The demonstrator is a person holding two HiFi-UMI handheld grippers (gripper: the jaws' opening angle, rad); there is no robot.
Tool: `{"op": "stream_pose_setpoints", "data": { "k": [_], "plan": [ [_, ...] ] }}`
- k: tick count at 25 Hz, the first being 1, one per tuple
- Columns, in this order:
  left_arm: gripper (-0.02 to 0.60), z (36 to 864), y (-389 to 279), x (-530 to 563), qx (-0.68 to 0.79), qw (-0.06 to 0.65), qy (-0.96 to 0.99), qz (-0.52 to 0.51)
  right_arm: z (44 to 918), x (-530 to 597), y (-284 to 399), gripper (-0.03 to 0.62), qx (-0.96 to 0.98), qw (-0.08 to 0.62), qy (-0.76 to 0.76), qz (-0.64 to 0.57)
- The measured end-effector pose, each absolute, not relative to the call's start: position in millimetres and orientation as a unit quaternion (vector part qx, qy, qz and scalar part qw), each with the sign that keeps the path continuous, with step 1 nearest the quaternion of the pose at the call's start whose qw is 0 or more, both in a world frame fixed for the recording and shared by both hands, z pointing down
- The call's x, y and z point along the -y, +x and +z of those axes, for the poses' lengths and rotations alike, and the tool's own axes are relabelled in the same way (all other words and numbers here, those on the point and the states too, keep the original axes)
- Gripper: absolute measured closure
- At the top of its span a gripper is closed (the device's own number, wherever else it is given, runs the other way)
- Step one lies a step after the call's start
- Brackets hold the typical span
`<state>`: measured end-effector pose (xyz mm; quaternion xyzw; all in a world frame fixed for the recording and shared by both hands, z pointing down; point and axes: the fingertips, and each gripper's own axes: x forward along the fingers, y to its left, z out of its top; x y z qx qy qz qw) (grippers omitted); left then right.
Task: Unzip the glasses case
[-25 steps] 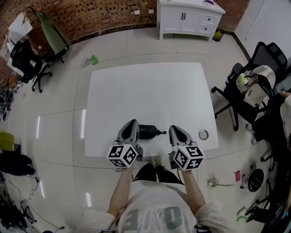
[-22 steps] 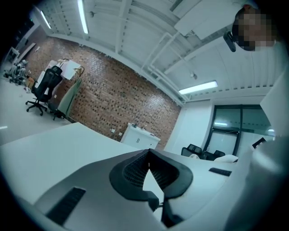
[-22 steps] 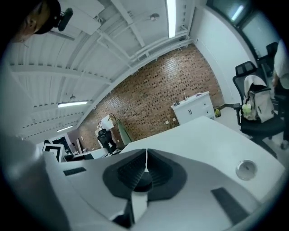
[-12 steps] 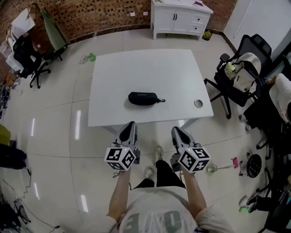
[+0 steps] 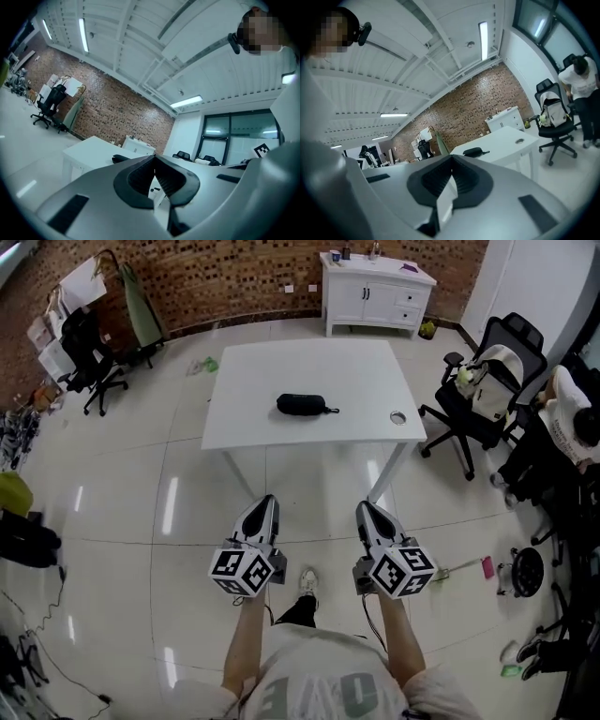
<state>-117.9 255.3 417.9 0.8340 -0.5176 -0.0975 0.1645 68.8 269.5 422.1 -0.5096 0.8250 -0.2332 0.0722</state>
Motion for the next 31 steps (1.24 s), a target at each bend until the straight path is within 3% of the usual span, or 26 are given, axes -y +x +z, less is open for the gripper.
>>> {"op": "stream_pose_setpoints", "data": {
  "k": [4,11,31],
  "plan": [
    [0.577,409,-105,-381,0.512,0.151,0.839,-0.104,419,-385,81,0.594,-0.834,0.085,-0.496,-0.228],
    [0.577,384,-86,-543,0.517,0.142,0.839,-0.093,408,-541,96,0.594,-0.845,0.030,-0.495,-0.199],
    [0.577,377,-92,-687,0.479,0.169,0.856,-0.103,388,-714,60,0.594,-0.829,0.068,-0.519,-0.197]
  ]
}}
